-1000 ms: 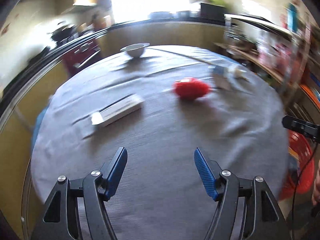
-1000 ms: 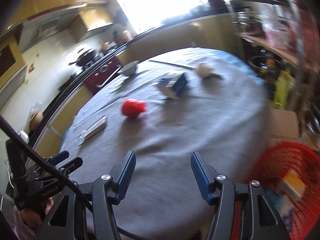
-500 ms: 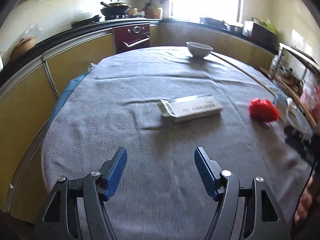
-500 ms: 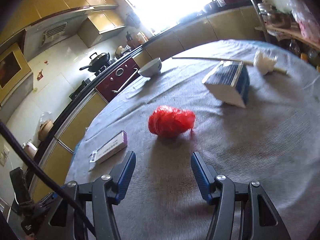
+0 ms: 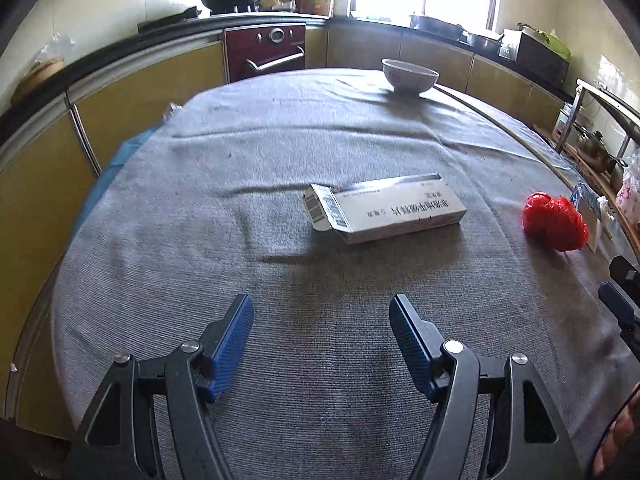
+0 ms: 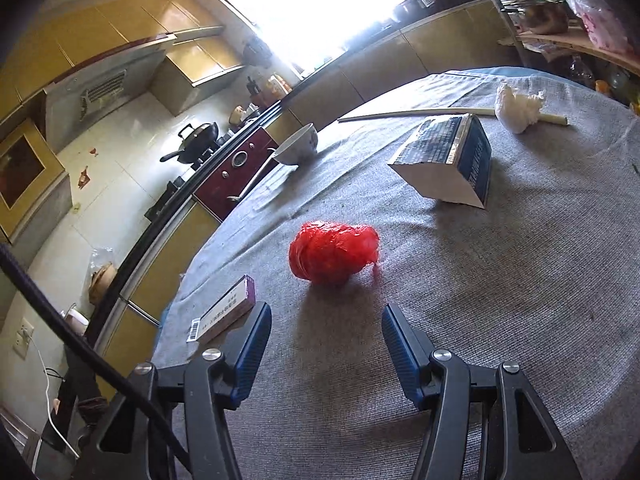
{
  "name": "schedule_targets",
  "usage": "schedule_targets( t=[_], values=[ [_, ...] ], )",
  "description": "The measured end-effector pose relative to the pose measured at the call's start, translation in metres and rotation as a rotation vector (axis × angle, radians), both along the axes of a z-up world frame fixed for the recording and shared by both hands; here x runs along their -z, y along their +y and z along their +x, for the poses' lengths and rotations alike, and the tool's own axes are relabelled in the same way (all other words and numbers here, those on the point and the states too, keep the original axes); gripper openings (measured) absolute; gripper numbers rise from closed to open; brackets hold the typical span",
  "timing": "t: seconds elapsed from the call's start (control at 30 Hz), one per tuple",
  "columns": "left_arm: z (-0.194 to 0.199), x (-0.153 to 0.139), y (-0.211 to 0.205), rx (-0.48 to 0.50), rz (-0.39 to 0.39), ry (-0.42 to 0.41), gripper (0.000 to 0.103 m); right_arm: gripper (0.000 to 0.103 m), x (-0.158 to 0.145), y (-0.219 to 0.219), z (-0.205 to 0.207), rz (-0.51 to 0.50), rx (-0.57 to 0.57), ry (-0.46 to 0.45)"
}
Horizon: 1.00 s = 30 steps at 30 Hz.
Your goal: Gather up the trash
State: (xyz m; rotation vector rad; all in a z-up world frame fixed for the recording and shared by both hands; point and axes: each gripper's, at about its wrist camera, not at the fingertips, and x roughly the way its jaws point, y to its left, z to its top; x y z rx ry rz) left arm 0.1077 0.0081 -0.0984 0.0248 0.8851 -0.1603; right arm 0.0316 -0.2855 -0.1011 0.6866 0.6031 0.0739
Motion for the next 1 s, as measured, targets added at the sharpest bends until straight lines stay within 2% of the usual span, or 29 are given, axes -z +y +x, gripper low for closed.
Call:
schedule_targets(
  t=[0.07, 0.13, 0.17, 0.33, 1.0],
  values=[
    [0.002, 0.001, 0.000, 0.007, -0.010, 0.013, 0.073, 0.061, 0.000, 0.001, 0.000, 0.002, -0.004, -0.004],
    [0.002, 0.002, 0.000, 0.026, -0.021, 0.017, 0.082, 0.061, -0.001, 0.000, 0.000, 0.004, -0.008, -0.005],
    [0.002, 0.003, -0.001, 0.033, -0.021, 0.020, 0.083, 0.061, -0.001, 0.000, 0.000, 0.006, -0.010, -0.006],
    [0.003, 0.005, -0.011, 0.065, 0.008, 0.033, 0.094, 0.061, 0.000, -0.001, 0.000, 0.015, -0.015, -0.013],
    [0.003, 0.009, -0.016, 0.081, 0.043, 0.049, 0.101, 0.061, 0.003, 0.001, 0.004, 0.064, -0.071, -0.017]
  ],
)
